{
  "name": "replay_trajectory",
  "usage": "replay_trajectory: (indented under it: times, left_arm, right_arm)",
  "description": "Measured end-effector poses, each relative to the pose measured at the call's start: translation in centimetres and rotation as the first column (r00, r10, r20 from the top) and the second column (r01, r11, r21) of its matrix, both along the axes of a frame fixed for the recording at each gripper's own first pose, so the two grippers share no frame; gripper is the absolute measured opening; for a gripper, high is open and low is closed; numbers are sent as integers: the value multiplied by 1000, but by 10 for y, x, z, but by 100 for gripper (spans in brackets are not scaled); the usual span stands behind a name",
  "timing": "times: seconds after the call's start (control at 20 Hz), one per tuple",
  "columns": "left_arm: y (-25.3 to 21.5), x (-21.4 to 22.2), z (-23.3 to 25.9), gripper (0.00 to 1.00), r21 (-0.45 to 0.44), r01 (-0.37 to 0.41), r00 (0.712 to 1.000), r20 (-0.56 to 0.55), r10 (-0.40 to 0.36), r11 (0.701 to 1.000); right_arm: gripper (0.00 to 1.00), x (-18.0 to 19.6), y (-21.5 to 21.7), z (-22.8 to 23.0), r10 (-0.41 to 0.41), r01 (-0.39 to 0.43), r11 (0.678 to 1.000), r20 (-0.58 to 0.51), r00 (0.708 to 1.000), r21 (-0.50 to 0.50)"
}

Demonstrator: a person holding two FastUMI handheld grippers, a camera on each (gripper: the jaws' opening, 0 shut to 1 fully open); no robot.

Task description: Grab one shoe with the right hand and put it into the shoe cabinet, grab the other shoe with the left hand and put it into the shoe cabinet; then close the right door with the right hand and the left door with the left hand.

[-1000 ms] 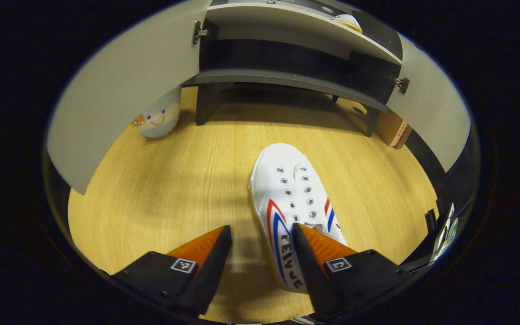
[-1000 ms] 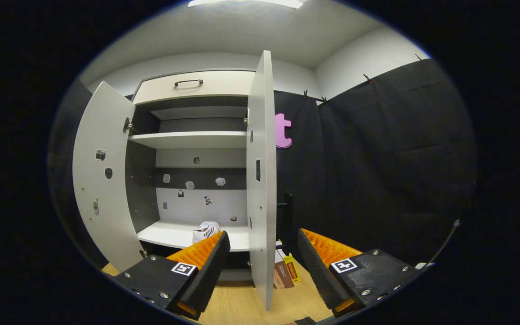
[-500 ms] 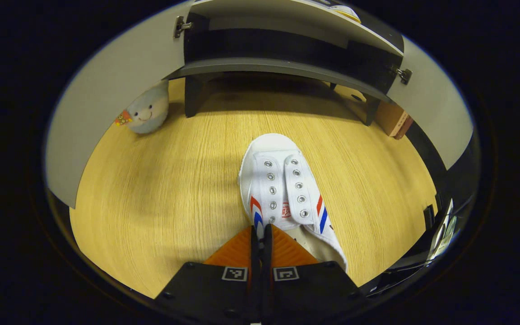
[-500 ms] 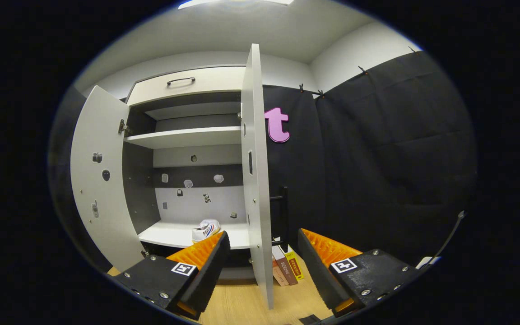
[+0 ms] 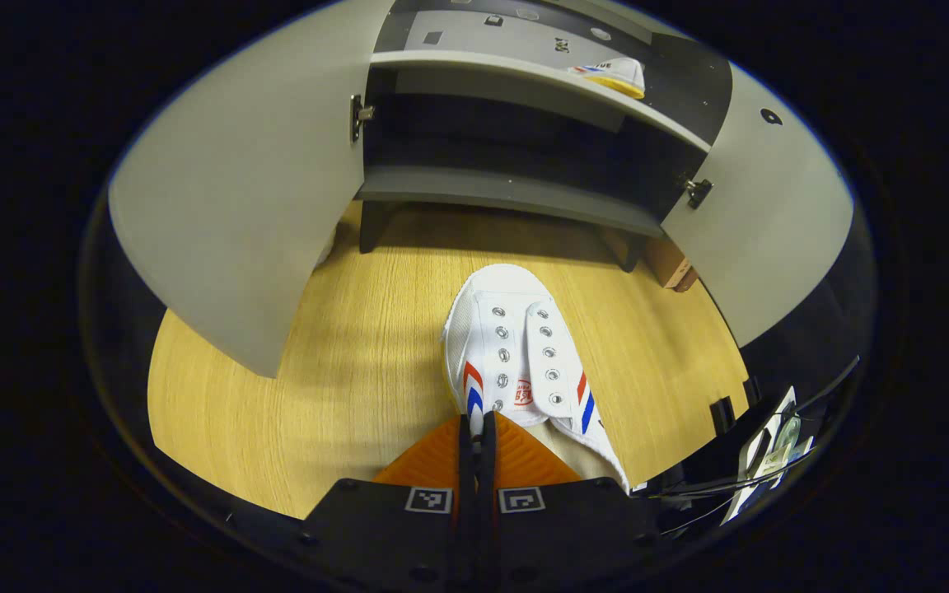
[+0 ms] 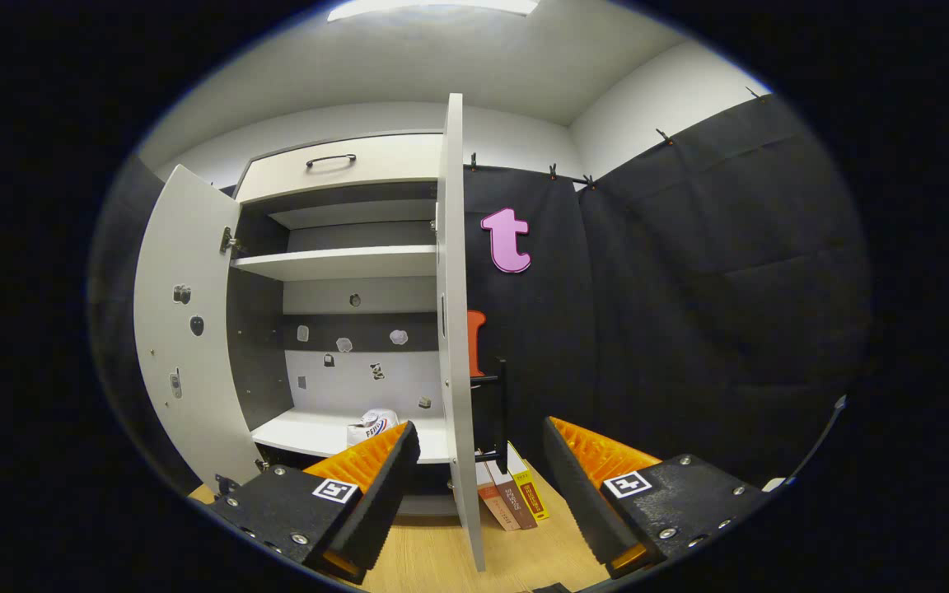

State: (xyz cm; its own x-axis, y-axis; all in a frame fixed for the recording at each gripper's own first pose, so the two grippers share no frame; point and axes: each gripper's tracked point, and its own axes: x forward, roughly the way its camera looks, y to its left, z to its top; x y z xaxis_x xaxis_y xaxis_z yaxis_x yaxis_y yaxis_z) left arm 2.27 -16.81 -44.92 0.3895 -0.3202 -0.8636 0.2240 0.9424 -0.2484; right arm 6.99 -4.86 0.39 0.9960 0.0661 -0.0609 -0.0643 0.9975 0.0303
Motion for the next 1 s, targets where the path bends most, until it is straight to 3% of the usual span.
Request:
replay_trajectory:
  times: [0.35, 0.55, 1.0]
  left_arm:
    - [22, 21, 75, 7, -25, 49, 992, 116, -45, 999]
    - [27, 48, 140, 6, -83, 2, 982, 187, 13, 997]
    - [7, 186, 225, 6, -139, -43, 930, 355, 91, 989]
  right_arm:
    - [93, 14, -24, 9, 33, -33, 999, 38, 999, -6]
    - [93, 18, -44, 9, 30, -29, 999, 41, 999, -30]
    - [93, 26, -95, -1, -21, 22, 1000, 19, 1000, -22]
